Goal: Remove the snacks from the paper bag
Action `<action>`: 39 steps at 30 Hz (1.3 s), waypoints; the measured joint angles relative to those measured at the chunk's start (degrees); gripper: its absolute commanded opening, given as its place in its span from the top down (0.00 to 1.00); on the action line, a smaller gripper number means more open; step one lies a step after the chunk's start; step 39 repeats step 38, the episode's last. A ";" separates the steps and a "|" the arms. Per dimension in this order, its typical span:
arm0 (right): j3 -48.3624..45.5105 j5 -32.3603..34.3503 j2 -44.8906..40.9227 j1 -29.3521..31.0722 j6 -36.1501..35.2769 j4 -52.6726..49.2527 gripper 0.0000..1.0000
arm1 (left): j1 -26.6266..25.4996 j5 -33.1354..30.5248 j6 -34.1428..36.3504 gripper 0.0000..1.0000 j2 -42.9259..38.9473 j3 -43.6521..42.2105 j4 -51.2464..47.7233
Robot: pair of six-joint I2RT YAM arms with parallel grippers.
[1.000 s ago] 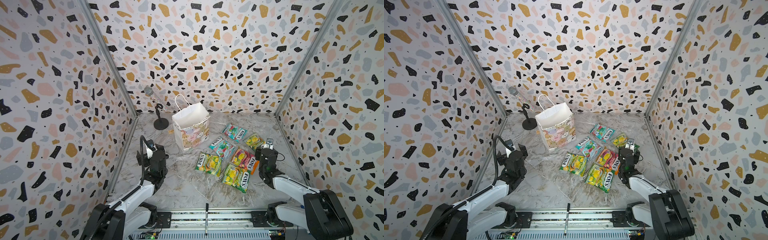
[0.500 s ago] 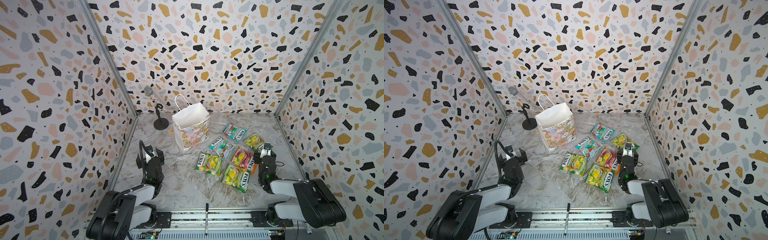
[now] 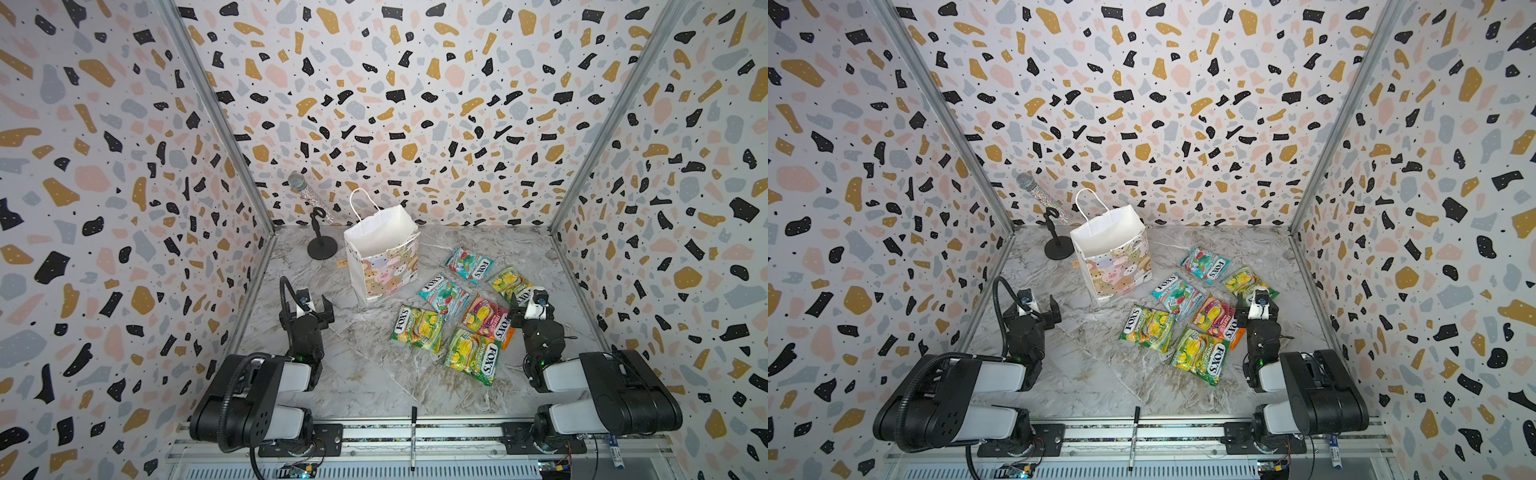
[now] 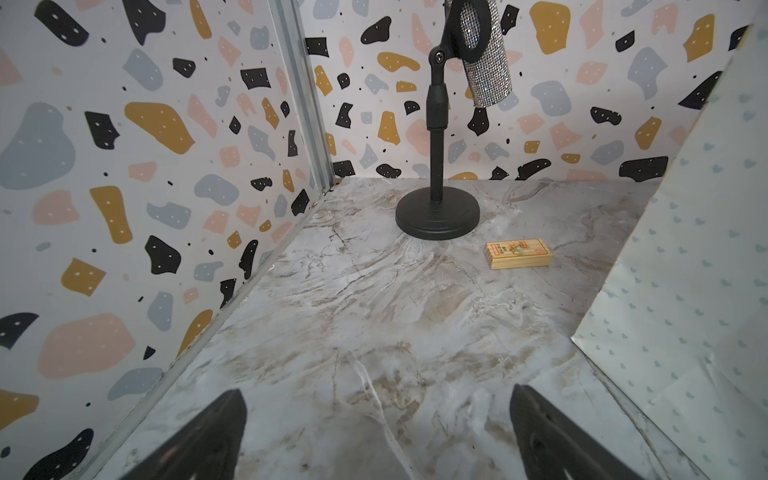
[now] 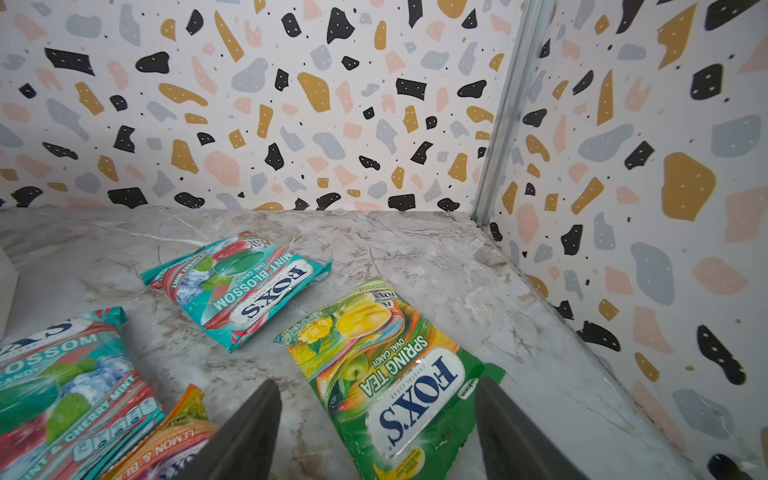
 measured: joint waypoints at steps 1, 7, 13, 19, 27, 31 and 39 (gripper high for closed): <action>0.00 -0.59 0.90 0.00 0.02 0.48 0.24 | 0.04 0.02 -0.02 0.00 0.39 0.00 -0.02; 1.53 -2.86 5.03 -0.04 0.20 -0.35 0.01 | 0.13 -0.09 -0.15 0.00 0.92 0.33 -0.07; 3.54 -2.80 5.11 -0.04 0.00 -1.11 0.01 | 0.13 -0.09 -0.26 0.00 0.92 0.48 -0.04; 3.54 -2.80 5.11 -0.04 0.00 -1.40 0.01 | 0.13 -0.09 -0.26 0.00 0.92 0.48 -0.04; 3.54 -2.80 5.11 -0.04 0.00 -1.40 0.01 | 0.13 -0.13 -0.28 0.00 0.92 0.48 -0.04; 3.54 -2.80 5.11 -0.04 0.00 -1.40 0.01 | 0.13 -0.13 -0.28 0.00 0.92 0.48 -0.04; 3.54 -2.82 5.11 -0.13 0.00 -1.38 0.01 | 0.15 -0.20 -0.28 0.00 0.92 0.48 -0.02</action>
